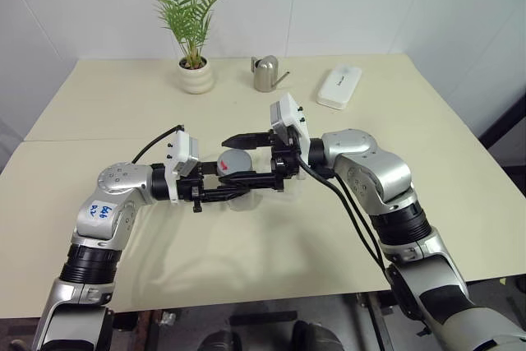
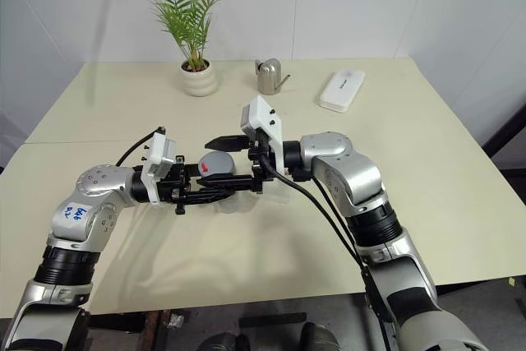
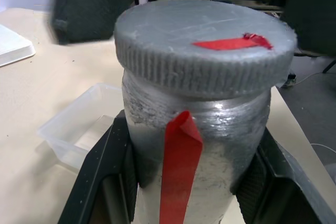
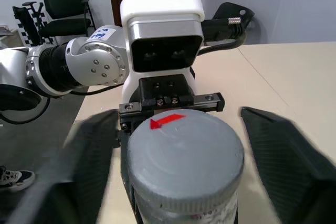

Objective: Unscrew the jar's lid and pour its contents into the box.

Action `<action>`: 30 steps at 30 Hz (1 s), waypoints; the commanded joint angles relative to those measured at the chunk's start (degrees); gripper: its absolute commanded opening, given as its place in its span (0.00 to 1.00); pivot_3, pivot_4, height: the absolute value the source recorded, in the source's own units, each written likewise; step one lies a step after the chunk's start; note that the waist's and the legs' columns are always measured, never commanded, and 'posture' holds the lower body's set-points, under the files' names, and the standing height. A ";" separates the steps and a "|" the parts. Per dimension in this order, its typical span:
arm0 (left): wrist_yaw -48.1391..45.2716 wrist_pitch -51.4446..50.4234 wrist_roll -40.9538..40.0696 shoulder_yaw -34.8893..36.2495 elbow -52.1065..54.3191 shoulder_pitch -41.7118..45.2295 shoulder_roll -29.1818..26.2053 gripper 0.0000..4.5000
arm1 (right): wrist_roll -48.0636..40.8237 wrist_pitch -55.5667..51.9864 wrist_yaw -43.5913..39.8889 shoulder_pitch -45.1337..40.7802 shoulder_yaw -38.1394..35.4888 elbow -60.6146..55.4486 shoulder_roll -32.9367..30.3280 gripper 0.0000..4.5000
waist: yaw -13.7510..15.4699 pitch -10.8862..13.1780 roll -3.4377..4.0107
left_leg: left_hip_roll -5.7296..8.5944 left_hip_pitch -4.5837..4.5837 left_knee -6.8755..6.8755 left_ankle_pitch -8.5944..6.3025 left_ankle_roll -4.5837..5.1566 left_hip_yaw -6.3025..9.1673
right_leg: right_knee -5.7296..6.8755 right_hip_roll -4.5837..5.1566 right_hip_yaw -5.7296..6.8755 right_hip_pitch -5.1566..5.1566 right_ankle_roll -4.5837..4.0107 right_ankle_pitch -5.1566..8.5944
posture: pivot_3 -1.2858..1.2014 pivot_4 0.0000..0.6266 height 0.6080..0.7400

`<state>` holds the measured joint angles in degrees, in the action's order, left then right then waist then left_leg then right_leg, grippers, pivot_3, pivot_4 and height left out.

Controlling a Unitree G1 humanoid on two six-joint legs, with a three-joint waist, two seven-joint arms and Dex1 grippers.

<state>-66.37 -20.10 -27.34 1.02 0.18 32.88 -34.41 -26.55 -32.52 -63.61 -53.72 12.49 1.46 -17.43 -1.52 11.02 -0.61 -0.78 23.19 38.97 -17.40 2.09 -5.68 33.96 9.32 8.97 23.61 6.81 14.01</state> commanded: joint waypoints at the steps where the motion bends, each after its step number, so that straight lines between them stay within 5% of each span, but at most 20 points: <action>1: 0.11 -0.19 -0.94 0.46 2.21 0.63 -0.27 0.43 | -2.36 0.32 -1.21 -0.04 -1.70 -1.41 0.47 0.59 | -0.01 0.00 0.00 | 0.00 0.00 0.00 0.00 0.00 0.00 | 0.00 0.00 0.00 0.00 0.00 0.00 | 0.52 0.24 1.00; 12: 0.70 -0.22 -1.23 1.09 2.80 -0.78 -0.53 0.43 | -14.35 -6.11 5.15 -1.05 -15.15 -3.75 0.88 0.59 | 0.12 0.00 0.00 | 0.00 0.00 0.00 0.00 0.00 0.02 | -0.01 0.01 0.01 -0.01 0.00 0.00 | 0.52 0.24 1.00; 18: 2.01 -0.43 -2.03 2.80 2.90 -1.44 -0.66 0.43 | -6.13 3.77 8.21 6.93 -19.97 -0.85 -8.14 0.59 | 0.45 0.00 0.00 | 0.02 0.00 -0.03 -0.01 0.01 0.01 | -0.05 0.01 0.01 -0.01 0.00 0.00 | 0.52 0.24 1.00; 24: 3.39 -1.32 -2.97 4.62 3.60 -2.34 -0.77 0.43 | 4.29 22.31 13.10 19.43 -25.83 13.85 -14.06 0.59 | 0.75 0.00 0.00 | 0.04 -0.01 -0.09 -0.01 0.02 -0.11 | -0.08 0.01 -0.02 0.01 0.00 0.00 | 0.52 0.24 1.00; 30: 3.68 -1.18 -2.78 4.88 2.26 -1.52 -0.82 0.43 | 9.34 32.96 17.48 27.41 -26.92 26.17 -14.17 0.59 | 0.51 0.01 0.01 | 0.01 -0.08 -0.08 0.00 0.02 -0.33 | -0.04 0.00 -0.06 -0.02 0.00 0.00 | 0.52 0.24 1.00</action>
<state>-62.72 -21.58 -29.04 4.60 1.55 30.63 -34.81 -18.11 -3.28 -47.12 -26.79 -13.02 26.78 -31.25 -1.00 11.03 -0.59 -0.78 23.08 38.89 -17.39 2.11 -5.99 33.94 9.32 8.88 23.58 6.81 14.01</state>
